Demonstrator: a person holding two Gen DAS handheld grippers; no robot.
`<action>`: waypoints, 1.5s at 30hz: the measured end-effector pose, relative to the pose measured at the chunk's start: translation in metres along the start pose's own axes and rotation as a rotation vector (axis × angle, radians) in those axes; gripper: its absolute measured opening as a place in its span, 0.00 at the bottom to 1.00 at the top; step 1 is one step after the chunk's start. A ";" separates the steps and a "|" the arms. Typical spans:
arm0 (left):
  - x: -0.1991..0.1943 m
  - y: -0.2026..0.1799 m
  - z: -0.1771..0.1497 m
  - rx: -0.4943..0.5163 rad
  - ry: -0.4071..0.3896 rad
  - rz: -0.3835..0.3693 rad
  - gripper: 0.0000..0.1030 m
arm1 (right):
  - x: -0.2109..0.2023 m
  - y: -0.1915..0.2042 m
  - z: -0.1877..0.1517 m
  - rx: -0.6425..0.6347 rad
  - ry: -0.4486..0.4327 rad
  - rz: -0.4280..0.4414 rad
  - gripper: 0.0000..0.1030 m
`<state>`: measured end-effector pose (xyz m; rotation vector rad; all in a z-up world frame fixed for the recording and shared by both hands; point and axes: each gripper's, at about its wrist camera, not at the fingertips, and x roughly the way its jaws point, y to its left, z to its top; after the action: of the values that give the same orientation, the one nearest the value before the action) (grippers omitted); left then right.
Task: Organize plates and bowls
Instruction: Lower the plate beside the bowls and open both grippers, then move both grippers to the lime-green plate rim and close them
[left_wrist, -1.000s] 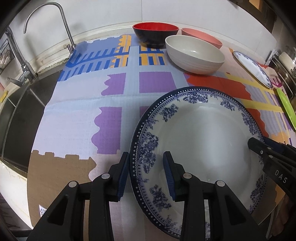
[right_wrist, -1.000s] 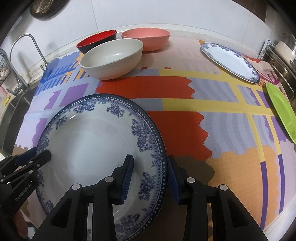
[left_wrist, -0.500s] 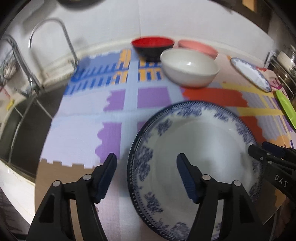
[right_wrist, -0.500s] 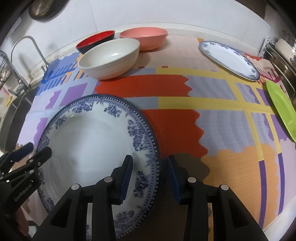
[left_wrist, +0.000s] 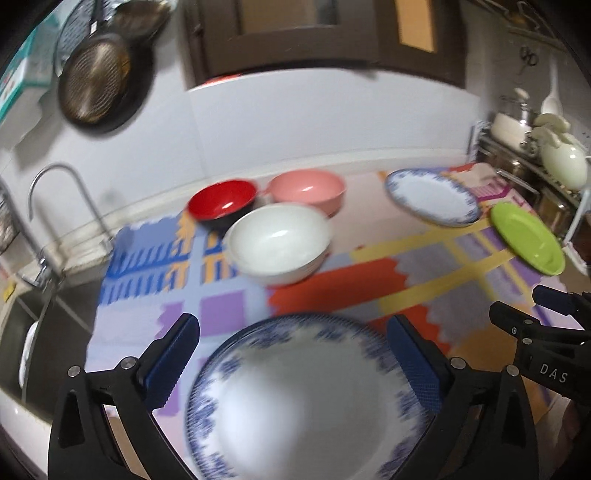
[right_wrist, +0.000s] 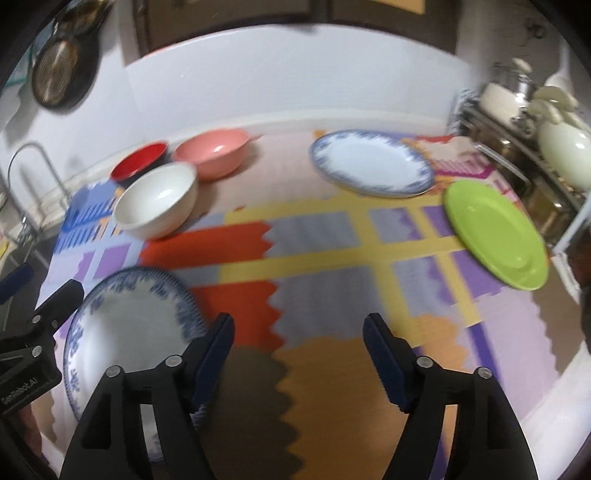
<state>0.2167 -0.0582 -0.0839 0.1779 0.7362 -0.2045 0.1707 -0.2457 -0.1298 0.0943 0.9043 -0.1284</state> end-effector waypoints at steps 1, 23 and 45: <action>0.000 -0.008 0.006 0.008 -0.008 -0.023 1.00 | -0.003 -0.007 0.002 0.009 -0.012 -0.008 0.72; 0.007 -0.178 0.101 0.150 -0.127 -0.252 1.00 | -0.040 -0.181 0.035 0.235 -0.191 -0.220 0.73; 0.138 -0.326 0.124 0.240 0.096 -0.334 0.95 | 0.032 -0.324 0.043 0.436 -0.127 -0.331 0.73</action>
<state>0.3161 -0.4183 -0.1166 0.2941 0.8341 -0.6067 0.1749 -0.5735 -0.1374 0.3374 0.7474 -0.6331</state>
